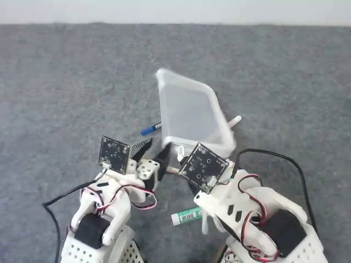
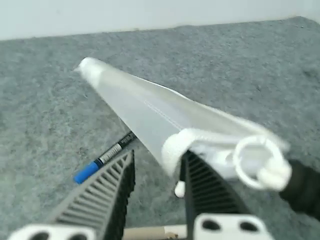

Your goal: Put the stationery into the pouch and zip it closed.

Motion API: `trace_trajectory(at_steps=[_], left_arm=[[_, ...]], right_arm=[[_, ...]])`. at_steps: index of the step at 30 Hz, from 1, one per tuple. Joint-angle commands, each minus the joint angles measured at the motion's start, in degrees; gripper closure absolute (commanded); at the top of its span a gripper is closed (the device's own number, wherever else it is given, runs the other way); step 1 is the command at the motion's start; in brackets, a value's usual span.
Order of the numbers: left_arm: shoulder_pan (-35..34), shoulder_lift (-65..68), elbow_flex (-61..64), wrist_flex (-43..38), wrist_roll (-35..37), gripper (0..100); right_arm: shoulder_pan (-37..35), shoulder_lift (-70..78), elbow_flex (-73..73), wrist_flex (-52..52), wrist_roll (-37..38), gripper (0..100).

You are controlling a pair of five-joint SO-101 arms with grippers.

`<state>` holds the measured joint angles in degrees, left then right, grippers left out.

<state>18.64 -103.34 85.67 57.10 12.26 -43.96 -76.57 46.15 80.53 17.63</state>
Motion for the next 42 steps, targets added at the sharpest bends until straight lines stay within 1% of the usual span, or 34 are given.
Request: trace_trajectory(at_steps=[1, 5, 7, 10, 14, 17, 20, 22, 26, 30, 32, 35, 37, 42], left_arm=[[-2.5, -1.1, -0.7, -1.8, -4.2, 91], [-2.5, -1.1, -0.7, -1.7, -8.5, 97], [-2.7, -1.1, -0.7, -1.7, -8.7, 99], [-2.7, -1.1, -1.0, -1.5, -8.7, 99], [-2.8, -1.1, -2.1, -0.4, -8.7, 99], [-6.2, -1.1, -3.5, 1.0, -8.4, 99], [-10.5, -1.1, -3.7, 0.7, -8.3, 99], [-12.1, -1.1, -3.8, 0.7, -7.1, 99], [-12.7, -1.1, -3.8, 0.7, -6.8, 99], [-13.1, -1.1, -3.9, 0.6, -6.4, 99], [-14.2, -1.1, -4.1, 0.6, -6.4, 99], [-17.7, -1.1, -4.9, 0.9, -6.3, 99], [-19.1, -1.1, -5.0, 1.0, -6.2, 99], [-20.3, -1.1, -5.0, 1.0, -6.2, 99]], right_arm=[[-0.4, 2.3, -0.4, -2.0, 0.4, 99.3], [0.5, 4.1, -0.4, -2.3, 0.2, 99.3], [2.9, 4.9, -0.4, -3.3, 0.2, 99.3], [7.7, 5.8, -0.4, -4.8, 0.2, 99.3], [11.6, 6.5, -0.4, -5.8, 0.0, 99.3], [13.9, 6.0, -0.7, -5.8, -1.5, 99.3], [16.8, 6.0, -0.8, -6.8, -1.8, 99.3], [18.2, 6.0, -0.8, -7.3, -1.9, 99.3], [18.6, 6.0, -0.8, -7.3, -2.0, 99.3], [19.0, 6.3, -0.8, -8.0, -3.9, 99.3], [20.6, 6.5, -0.8, -8.5, -4.1, 99.3], [24.1, 6.5, -0.8, -9.7, -4.3, 99.3], [26.0, 6.5, -0.8, -10.5, -5.8, 99.3], [27.6, 6.5, -0.8, -11.4, -7.6, 99.3]])
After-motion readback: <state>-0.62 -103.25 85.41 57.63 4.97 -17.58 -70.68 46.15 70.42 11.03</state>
